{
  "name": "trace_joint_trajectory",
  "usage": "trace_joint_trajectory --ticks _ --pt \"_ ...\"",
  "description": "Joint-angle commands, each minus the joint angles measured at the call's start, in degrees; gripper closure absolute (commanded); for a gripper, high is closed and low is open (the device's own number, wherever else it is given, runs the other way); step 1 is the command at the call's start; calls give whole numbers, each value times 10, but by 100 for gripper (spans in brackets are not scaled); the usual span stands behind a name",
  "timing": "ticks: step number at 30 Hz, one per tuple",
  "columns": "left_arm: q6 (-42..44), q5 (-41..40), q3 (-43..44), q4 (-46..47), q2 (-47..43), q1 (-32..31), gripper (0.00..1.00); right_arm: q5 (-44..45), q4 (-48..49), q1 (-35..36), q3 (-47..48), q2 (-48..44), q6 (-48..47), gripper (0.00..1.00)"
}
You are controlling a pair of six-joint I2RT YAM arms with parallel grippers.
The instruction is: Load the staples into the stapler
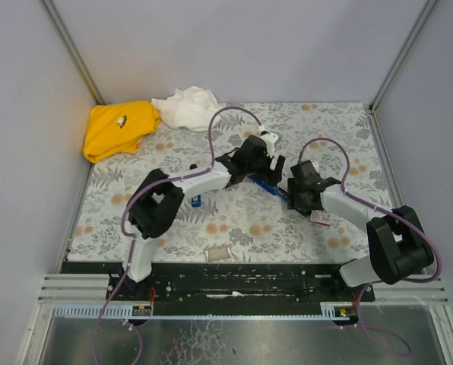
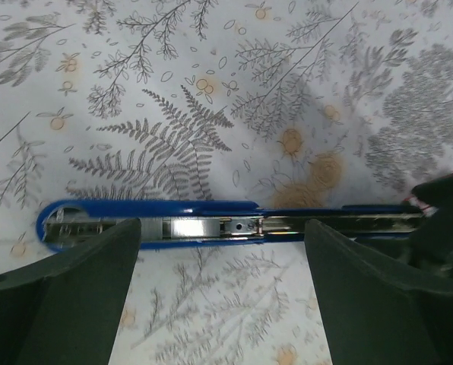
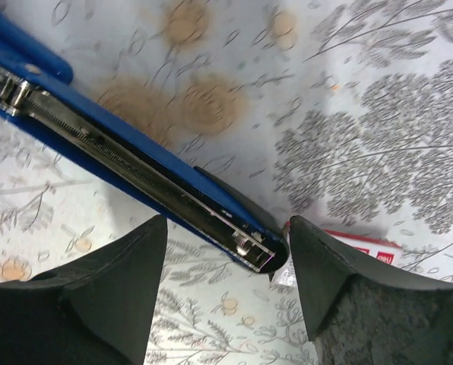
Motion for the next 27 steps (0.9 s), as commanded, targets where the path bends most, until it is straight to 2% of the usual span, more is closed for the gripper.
trace_joint_trajectory --ticks 1,7,12,23,27 --pt "70 61 57 19 58 5 13 -6 18 -53 37 24 -13 28" --pt "100 64 91 8 117 5 13 -62 35 -105 54 47 -10 25" --pt "99 70 67 18 116 6 13 -117 47 -133 54 37 -5 23" --pt "51 90 -58 43 29 -4 14 -149 32 -137 55 -16 -2 18" --pt "62 81 -65 42 -7 -15 14 -154 18 -139 48 -51 -1 10"
